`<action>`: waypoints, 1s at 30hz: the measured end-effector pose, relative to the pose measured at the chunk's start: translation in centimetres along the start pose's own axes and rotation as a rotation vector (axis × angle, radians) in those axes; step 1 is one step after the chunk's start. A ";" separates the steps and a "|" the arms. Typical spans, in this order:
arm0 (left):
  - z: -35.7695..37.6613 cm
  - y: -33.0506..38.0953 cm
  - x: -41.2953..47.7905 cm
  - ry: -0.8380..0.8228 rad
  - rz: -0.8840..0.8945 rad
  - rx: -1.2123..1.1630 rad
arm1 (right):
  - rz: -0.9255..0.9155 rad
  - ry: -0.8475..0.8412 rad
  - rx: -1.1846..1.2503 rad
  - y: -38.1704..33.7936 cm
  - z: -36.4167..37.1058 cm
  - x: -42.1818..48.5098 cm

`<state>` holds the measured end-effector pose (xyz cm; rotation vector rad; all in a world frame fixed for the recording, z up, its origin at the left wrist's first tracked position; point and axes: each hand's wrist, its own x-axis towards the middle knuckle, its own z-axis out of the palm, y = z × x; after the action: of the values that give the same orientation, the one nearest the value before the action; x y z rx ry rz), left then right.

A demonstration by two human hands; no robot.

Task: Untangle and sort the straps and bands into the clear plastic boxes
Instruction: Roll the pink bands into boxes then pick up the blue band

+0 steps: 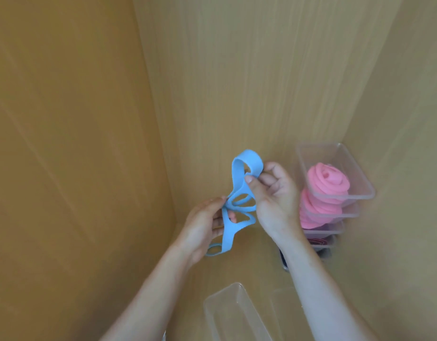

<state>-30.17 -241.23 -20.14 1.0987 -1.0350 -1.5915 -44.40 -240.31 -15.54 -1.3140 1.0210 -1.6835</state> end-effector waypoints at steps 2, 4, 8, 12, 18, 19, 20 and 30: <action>-0.2 0.3 0.4 0.024 0.007 -0.084 | -0.002 -0.036 -0.027 0.4 -0.3 -0.9; -0.6 0.7 1.0 0.082 -0.005 -0.168 | -0.039 -0.093 -0.110 0.6 -0.7 -2.0; -1.2 1.7 2.5 0.159 0.028 -0.174 | -0.126 -0.149 -0.274 1.3 -1.5 -3.7; -1.1 2.6 3.4 0.160 0.096 -0.095 | -0.120 -0.190 -0.328 1.4 -2.1 -4.7; -0.6 3.4 3.8 0.135 0.125 -0.152 | -0.114 -0.199 -0.308 0.7 -2.8 -5.1; -0.6 3.6 3.8 0.134 0.132 -0.160 | -0.111 -0.205 -0.312 0.7 -3.0 -5.2; -0.6 3.7 3.8 0.134 0.141 -0.164 | -0.107 -0.214 -0.313 0.7 -3.1 -5.3; -1.0 5.2 4.1 0.108 0.253 -0.171 | 0.044 -0.377 -0.453 1.0 -4.4 -6.2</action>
<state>-28.81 -246.47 -16.28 0.8897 -0.9090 -1.3758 -47.48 -234.46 -19.43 -1.7998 1.2264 -1.1410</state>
